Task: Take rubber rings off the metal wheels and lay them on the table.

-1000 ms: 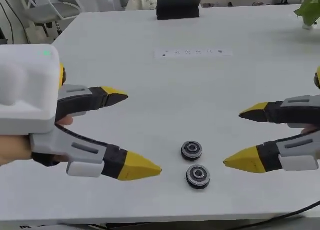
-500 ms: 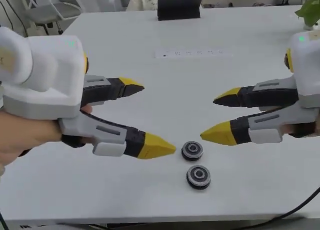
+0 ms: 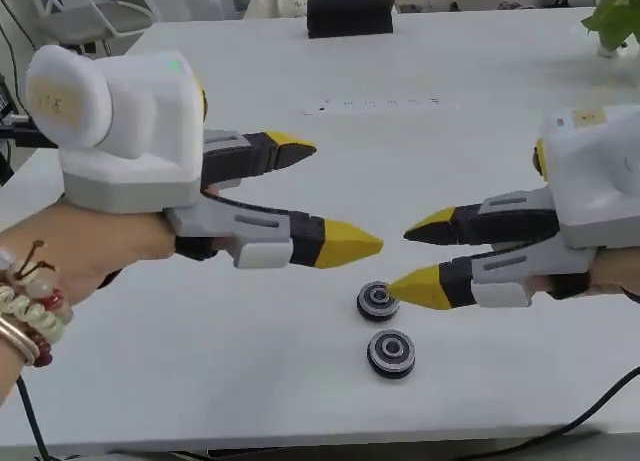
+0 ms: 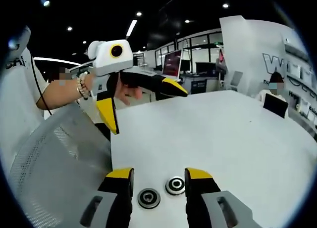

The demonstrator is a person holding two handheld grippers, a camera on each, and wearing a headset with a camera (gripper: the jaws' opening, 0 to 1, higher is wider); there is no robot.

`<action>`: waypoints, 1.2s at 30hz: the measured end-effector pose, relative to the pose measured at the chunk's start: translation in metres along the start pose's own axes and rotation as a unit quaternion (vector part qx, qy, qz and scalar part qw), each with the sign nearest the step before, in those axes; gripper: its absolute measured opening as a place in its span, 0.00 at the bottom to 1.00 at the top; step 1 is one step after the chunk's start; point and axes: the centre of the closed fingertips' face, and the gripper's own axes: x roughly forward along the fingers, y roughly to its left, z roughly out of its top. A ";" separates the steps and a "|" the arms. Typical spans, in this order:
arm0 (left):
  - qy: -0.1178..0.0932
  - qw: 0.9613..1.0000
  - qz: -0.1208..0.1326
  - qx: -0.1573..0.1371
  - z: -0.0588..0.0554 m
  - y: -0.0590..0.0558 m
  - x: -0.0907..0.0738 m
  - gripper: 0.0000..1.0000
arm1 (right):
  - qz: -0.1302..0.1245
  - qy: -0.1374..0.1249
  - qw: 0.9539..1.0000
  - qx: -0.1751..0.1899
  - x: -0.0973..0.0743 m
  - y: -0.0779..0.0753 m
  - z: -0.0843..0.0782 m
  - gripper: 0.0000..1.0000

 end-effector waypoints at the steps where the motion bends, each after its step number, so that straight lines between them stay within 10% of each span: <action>1: -0.001 1.000 -0.003 0.003 0.000 -0.001 0.002 0.68 | 0.000 0.002 1.000 -0.001 0.000 0.000 -0.002 0.38; 7: -0.021 0.999 -0.004 0.037 -0.014 -0.011 0.016 0.56 | 0.005 0.000 1.000 0.015 -0.005 -0.002 -0.012 0.36; 13: 0.019 0.998 -0.039 0.037 -0.048 -0.030 0.023 0.53 | 0.007 0.020 1.000 0.019 -0.001 -0.002 -0.026 0.34; 28: 0.059 0.996 -0.063 0.023 -0.082 -0.049 0.034 0.41 | 0.039 0.117 0.992 -0.010 0.007 0.016 -0.074 0.28; 36: 0.080 0.993 -0.087 0.019 -0.101 -0.063 0.043 0.30 | 0.050 0.125 0.990 -0.033 0.013 0.019 -0.080 0.29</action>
